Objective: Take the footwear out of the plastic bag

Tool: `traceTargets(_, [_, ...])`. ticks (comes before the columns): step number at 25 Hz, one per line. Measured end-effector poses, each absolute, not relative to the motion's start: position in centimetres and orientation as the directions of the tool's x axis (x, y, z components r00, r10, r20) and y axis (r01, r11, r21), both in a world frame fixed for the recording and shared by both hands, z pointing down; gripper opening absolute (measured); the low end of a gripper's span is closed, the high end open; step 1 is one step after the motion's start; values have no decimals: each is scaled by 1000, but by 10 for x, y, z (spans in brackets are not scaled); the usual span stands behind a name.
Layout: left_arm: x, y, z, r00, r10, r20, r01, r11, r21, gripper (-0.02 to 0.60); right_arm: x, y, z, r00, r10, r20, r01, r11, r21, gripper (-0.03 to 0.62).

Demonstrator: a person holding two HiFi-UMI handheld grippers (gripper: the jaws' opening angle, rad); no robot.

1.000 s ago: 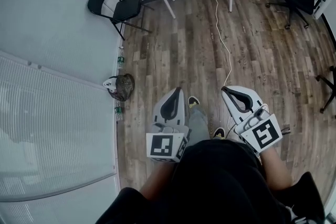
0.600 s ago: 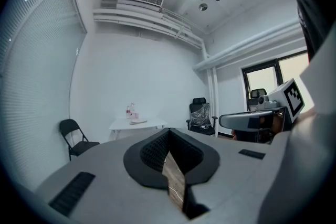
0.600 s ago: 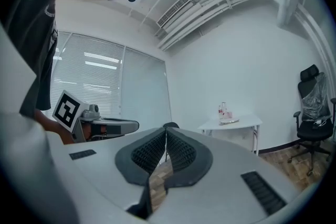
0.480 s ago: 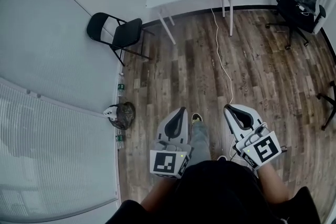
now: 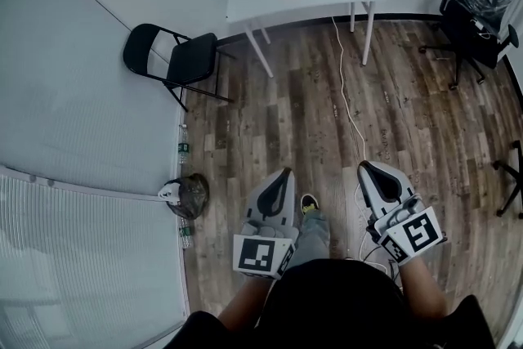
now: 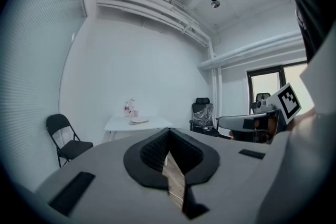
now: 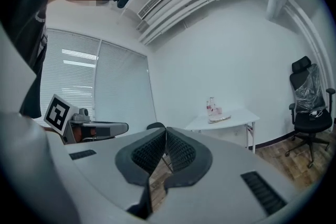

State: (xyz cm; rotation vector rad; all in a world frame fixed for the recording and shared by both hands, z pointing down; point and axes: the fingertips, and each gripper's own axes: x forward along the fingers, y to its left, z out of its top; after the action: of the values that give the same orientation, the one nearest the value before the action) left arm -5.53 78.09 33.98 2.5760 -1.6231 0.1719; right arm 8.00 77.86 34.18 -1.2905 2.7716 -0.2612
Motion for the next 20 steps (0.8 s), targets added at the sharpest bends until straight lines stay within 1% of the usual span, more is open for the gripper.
traceTargets(11, [-143, 649, 335, 444, -887, 131, -896, -439, 67, 20, -8, 639, 328, -636, -771, 32, -763, 623, -169, 20])
traceTargets(15, [-164, 620, 343, 455, -879, 142, -891, -448, 82, 20, -28, 608, 329, -627, -778, 43, -772, 612, -169, 20])
traceTargets(20, [-176, 597, 350, 456, -877, 148, -890, -446, 97, 20, -38, 588, 330, -612, -789, 56, -784, 597, -169, 20])
